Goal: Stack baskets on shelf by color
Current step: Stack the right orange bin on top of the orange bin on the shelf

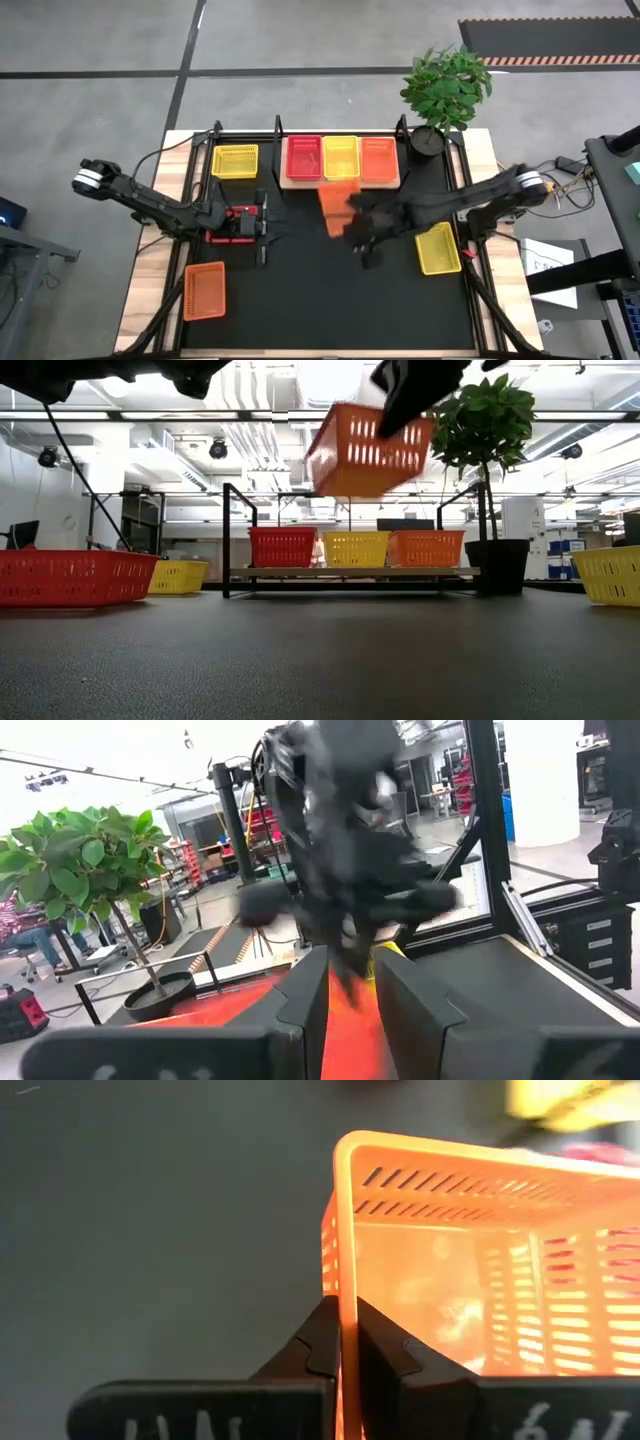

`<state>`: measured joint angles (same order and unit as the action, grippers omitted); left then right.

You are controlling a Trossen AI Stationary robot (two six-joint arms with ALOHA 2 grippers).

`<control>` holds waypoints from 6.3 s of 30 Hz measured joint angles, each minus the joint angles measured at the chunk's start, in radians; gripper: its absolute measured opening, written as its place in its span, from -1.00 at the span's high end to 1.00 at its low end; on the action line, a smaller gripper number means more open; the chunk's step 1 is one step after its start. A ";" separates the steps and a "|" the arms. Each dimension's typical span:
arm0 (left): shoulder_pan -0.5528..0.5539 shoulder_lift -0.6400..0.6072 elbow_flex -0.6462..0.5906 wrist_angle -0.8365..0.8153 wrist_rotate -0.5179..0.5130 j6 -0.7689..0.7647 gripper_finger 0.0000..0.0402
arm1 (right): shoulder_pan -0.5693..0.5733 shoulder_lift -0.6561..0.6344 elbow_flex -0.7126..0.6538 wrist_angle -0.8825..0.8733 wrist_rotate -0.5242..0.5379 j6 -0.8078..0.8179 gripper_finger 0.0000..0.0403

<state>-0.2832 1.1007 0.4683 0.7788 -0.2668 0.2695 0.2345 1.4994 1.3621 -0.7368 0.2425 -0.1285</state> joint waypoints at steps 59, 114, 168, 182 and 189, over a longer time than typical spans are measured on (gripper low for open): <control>0.002 0.000 0.000 -0.002 0.000 0.111 0.65 | -0.679 -0.294 -0.368 0.076 -0.139 -0.359 0.49; 0.003 0.000 0.003 0.007 0.000 0.135 0.65 | -0.662 -0.270 -0.360 0.138 -0.134 -0.226 0.51; 0.017 0.000 -0.001 -0.003 -0.001 0.182 0.65 | -0.671 0.058 -0.051 -0.332 -0.015 -0.343 0.96; 0.018 0.000 -0.001 -0.003 -0.001 0.182 0.65 | -0.671 0.058 -0.047 -0.437 0.043 -0.340 0.96; 0.019 0.000 -0.001 -0.003 -0.001 0.182 0.65 | -0.661 0.054 -0.026 -0.436 0.046 -0.314 0.96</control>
<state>-0.2640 1.1011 0.4671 0.7761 -0.2676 0.4520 -0.4269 1.5532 1.3361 -1.1728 0.2882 -0.4426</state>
